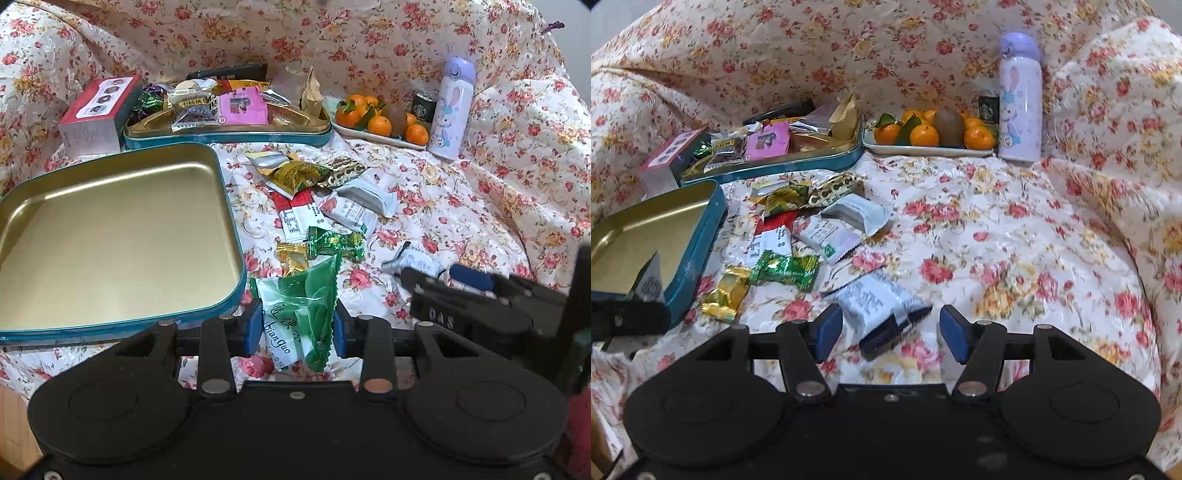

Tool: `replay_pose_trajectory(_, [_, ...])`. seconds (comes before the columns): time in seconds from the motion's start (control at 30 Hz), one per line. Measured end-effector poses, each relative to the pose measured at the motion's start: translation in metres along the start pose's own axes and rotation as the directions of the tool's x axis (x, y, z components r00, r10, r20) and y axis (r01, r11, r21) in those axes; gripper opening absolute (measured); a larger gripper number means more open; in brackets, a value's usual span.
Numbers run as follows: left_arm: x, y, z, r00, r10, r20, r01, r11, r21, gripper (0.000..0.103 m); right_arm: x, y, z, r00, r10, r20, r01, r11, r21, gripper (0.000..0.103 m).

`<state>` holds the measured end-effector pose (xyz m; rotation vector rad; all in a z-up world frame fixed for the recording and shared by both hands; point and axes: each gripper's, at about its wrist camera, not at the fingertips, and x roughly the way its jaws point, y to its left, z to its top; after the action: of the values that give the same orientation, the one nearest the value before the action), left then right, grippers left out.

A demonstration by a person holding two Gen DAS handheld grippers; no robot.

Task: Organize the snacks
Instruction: 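Lift green candy with left tool while right tool lifts white packet, then drop green candy into gold tray with left tool while right tool drops white packet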

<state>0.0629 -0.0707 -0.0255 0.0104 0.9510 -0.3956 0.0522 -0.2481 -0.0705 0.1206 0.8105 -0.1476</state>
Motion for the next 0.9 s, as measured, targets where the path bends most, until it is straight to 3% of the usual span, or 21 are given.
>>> replay_pose_trajectory(0.27, [0.004,-0.002,-0.002,1.0,0.015,-0.026,-0.015,1.0,0.009,0.045,0.031,0.012,0.018,0.997,0.011,-0.082,-0.022,0.991,-0.132,0.064])
replay_pose_trajectory(0.3, [0.004,-0.002,-0.002,1.0,0.017,-0.025,-0.017,1.0,0.013,0.045,0.031,0.014,0.018,0.997,0.01,-0.078,-0.022,0.989,-0.146,0.061])
replay_pose_trajectory(0.4, [0.002,-0.001,0.0,1.0,0.022,-0.019,-0.022,1.0,0.017,0.045,0.029,0.017,0.019,0.996,0.03,-0.081,-0.043,0.985,-0.164,0.039])
replay_pose_trajectory(0.5, [-0.002,0.002,0.003,1.0,0.027,-0.008,-0.027,1.0,0.011,0.045,0.026,0.019,0.018,0.996,0.026,-0.085,-0.039,0.987,-0.158,0.036])
replay_pose_trajectory(0.7, [-0.014,0.027,0.01,0.997,0.071,0.031,-0.07,0.997,-0.033,0.045,0.007,0.008,0.023,0.997,0.051,-0.063,-0.051,0.999,0.006,0.035])
replay_pose_trajectory(0.9, [-0.021,0.077,0.015,0.984,0.171,0.048,-0.161,0.975,-0.154,0.045,-0.013,0.008,0.034,0.988,0.152,-0.039,-0.142,0.973,0.18,0.035])
